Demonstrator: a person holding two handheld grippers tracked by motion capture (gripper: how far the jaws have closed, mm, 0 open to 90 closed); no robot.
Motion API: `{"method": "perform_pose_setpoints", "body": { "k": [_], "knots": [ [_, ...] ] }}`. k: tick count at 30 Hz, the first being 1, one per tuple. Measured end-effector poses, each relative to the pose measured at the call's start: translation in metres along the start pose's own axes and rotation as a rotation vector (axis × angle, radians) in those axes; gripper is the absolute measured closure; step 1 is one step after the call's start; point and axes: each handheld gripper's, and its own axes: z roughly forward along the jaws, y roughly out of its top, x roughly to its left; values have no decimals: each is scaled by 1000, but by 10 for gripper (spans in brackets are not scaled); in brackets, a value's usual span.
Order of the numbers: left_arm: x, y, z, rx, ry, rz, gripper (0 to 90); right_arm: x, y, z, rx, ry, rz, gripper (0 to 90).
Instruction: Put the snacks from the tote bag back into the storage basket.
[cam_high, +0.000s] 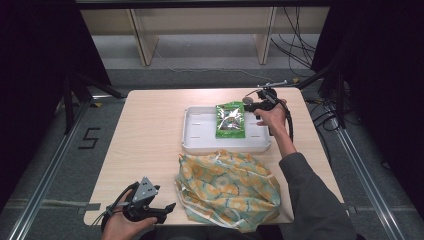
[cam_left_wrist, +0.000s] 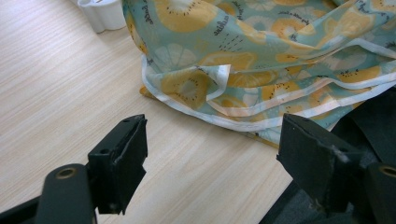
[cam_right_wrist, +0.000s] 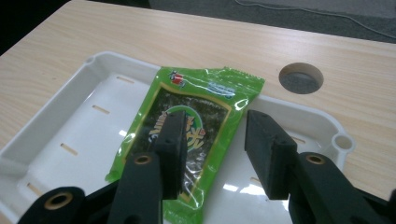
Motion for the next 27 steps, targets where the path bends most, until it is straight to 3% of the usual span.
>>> {"method": "perform_pose_setpoints", "body": {
  "k": [1,3,4,5,8,9,10,11,12,13,14,18,21,27],
  "knots": [
    [-2,-1,3,-40,8,-46,236,2,0,-3,18,0,25,590],
    [-3,-1,3,-41,3,-50,236,2,-1,-8,15,12,-5,587],
    [-2,-1,4,-41,3,-51,236,6,-2,-11,20,23,12,583],
    [-3,-2,4,-44,1,-75,236,5,-4,-13,14,26,-10,578],
    [-1,-1,3,-36,7,-49,236,6,-7,-20,1,54,-59,559],
    [0,-1,2,-20,8,-33,236,8,-8,-23,20,61,-54,553],
    [-1,-1,3,-36,14,-55,236,13,-11,-26,23,75,-23,552],
    [-1,-2,4,-37,17,-78,236,9,-12,-26,-16,79,-88,552],
    [-1,-2,4,-36,12,-76,236,12,-13,-30,-5,87,-74,551],
    [2,-2,2,-8,12,-39,236,11,-14,-32,-8,102,-103,547],
    [1,-2,4,-39,14,-62,236,15,-17,-35,1,109,-78,542],
    [1,-2,4,-38,12,-63,236,19,-21,-43,-12,138,-125,530],
    [0,-3,5,-38,21,-73,236,24,-27,-47,-10,163,-127,526],
    [0,-3,4,-41,20,-85,236,27,-34,-54,2,156,-139,516]
  ]
}}
